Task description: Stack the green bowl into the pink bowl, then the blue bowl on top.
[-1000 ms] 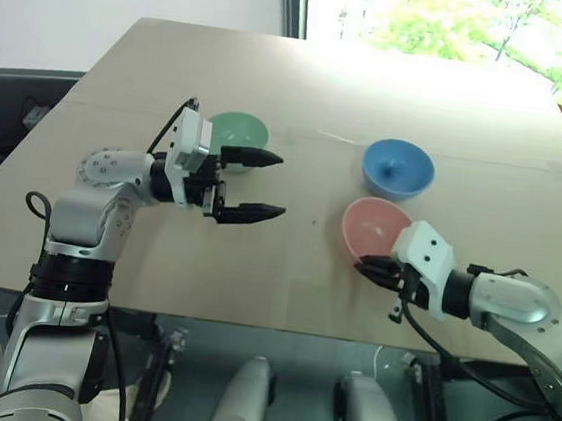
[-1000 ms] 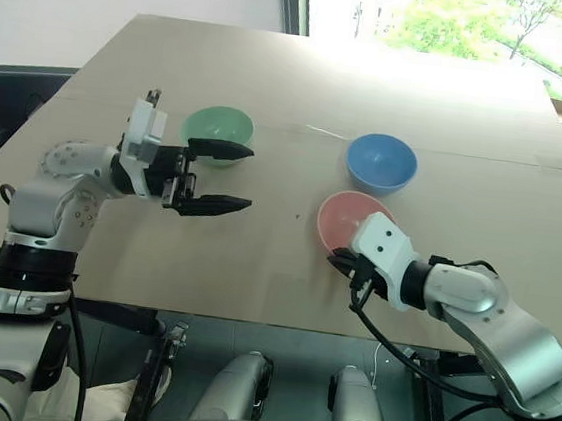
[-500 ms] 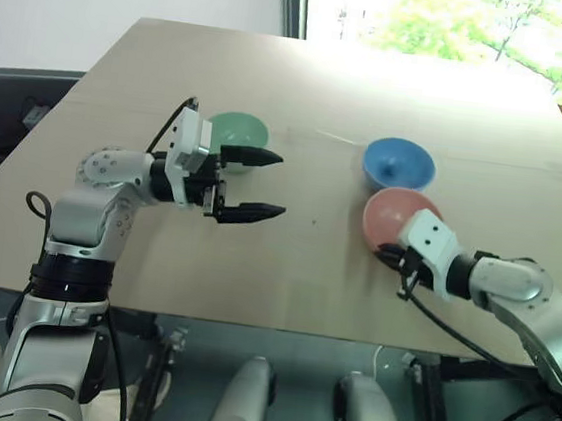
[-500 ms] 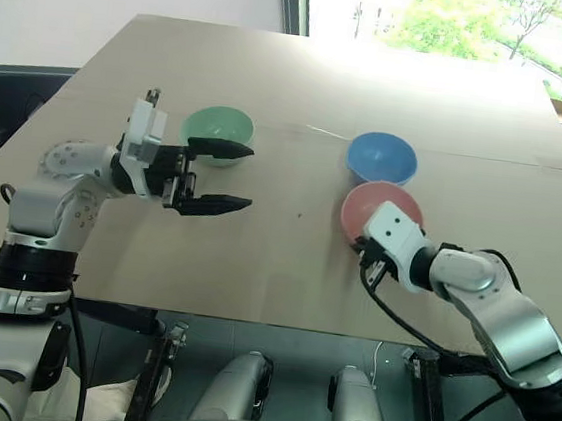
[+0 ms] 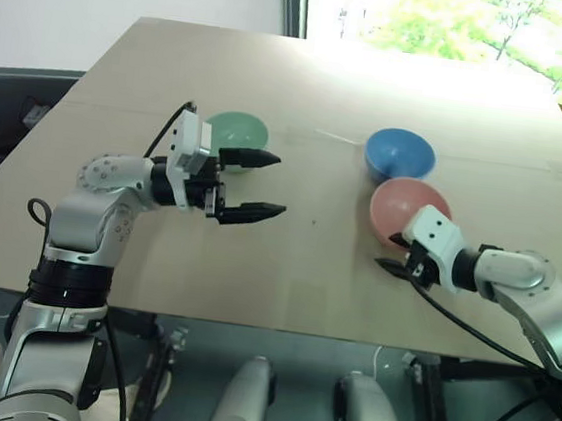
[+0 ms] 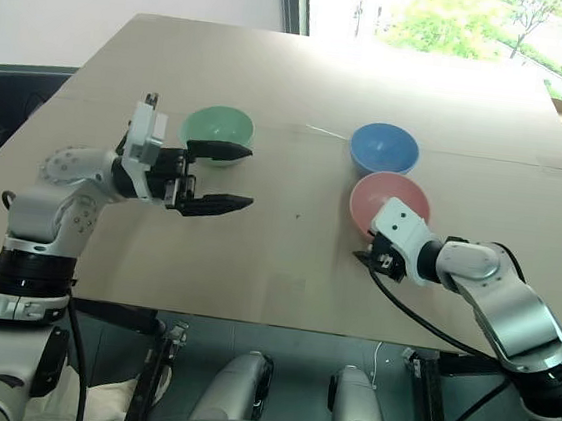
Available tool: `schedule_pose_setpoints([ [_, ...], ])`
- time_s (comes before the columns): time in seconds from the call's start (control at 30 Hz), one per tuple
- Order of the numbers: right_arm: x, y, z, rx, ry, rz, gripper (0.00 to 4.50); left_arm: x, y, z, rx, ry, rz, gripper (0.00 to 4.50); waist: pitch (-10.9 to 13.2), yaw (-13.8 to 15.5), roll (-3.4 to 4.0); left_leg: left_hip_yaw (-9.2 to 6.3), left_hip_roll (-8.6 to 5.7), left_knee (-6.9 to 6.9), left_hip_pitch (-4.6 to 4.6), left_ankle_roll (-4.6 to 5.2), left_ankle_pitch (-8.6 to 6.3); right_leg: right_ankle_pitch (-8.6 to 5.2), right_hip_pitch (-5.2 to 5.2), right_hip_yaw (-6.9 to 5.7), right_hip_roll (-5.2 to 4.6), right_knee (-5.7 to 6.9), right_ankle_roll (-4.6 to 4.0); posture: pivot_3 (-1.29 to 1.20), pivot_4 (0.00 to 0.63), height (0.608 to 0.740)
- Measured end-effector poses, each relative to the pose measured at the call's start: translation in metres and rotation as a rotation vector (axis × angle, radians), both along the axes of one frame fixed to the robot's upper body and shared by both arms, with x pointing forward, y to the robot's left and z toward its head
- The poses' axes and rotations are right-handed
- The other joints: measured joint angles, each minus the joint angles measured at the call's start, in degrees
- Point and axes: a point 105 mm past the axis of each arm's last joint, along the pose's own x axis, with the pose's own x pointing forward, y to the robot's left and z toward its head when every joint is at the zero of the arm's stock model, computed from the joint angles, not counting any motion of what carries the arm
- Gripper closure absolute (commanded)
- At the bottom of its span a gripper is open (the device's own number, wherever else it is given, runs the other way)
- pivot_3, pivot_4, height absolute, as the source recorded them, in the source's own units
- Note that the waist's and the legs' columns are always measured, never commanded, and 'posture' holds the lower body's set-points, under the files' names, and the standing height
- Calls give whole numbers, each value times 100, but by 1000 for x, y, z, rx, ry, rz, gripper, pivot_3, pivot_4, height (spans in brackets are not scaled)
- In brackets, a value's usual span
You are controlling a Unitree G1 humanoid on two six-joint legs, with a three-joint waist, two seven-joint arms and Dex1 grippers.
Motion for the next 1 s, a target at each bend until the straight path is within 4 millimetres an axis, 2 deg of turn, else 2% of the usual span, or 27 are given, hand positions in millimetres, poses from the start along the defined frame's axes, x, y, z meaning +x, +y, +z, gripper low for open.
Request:
schedule_pose_setpoints([
  [0.07,0,0,9,9,-19,1,86,0,1,-1,-3,4,4,0,0,1,0,0,0,0,0,0,0,0,0,0,0,0,0,0,150,740],
  [0.1,3,0,23,32,-53,-4,86,0,1,-3,-6,11,12,0,1,-17,2,3,0,0,2,0,0,0,0,3,0,1,0,0,150,740],
  [0.13,5,1,28,38,-70,-6,86,0,2,-4,-7,14,15,0,1,-22,2,4,1,0,3,0,0,0,0,4,0,2,0,0,150,740],
  [0.23,22,9,78,104,-247,-21,86,2,3,-8,-15,28,44,0,1,-57,2,1,2,-2,6,0,0,0,-1,2,2,6,0,0,150,740],
  [0.3,37,11,96,132,-311,-48,86,6,6,-10,-22,43,88,0,1,-82,2,2,1,-2,6,0,0,0,0,2,1,3,0,0,150,740],
  [0.4,70,14,99,148,-334,-123,86,10,10,-17,-18,68,143,0,2,-120,0,7,-2,-3,5,0,0,1,-4,6,-2,5,0,0,150,740],
  [0.5,99,21,87,152,-310,-175,86,13,13,-21,-13,81,187,0,2,-139,1,9,-1,-6,-1,0,0,0,-18,9,-1,15,-1,0,150,740],
  [0.57,124,36,78,162,-300,-206,86,16,19,-22,-23,79,241,0,4,-167,2,26,-1,-13,-5,-2,1,1,-40,28,0,29,-2,0,150,740],
  [0.63,136,50,75,164,-325,-195,86,18,28,-22,-36,71,313,0,5,-172,3,33,1,-17,-10,-2,1,1,-54,38,1,30,-2,0,150,740],
  [0.73,133,70,86,205,-417,-95,86,23,45,-23,3,10,495,0,5,-143,2,29,0,-17,-44,-3,2,1,-93,48,-1,31,-2,0,150,740],
  [0.77,120,87,97,265,-467,37,86,28,56,-26,81,-50,626,0,5,-142,3,29,0,-14,-56,-3,2,2,-103,48,-1,31,-2,0,150,740],
  [0.83,102,99,105,337,-490,166,86,32,61,-26,141,-92,707,0,4,-123,1,23,-1,-7,-74,-3,2,2,-107,29,-1,28,-2,0,150,740],
  [0.87,86,106,107,391,-479,257,86,33,65,-25,190,-111,743,0,4,-110,0,13,-1,-2,-84,-3,2,2,-108,16,-1,28,-2,0,150,740],
  [0.93,61,110,99,444,-428,384,86,35,67,-24,306,-135,769,0,4,-79,0,10,-8,-1,-86,-2,1,2,-106,12,-5,30,-2,0,150,740],
  [1.0,48,102,89,434,-384,427,86,39,68,-21,373,-148,781,0,4,-58,1,8,-11,5,-81,-2,1,2,-99,11,-6,35,-1,0,150,740],
])
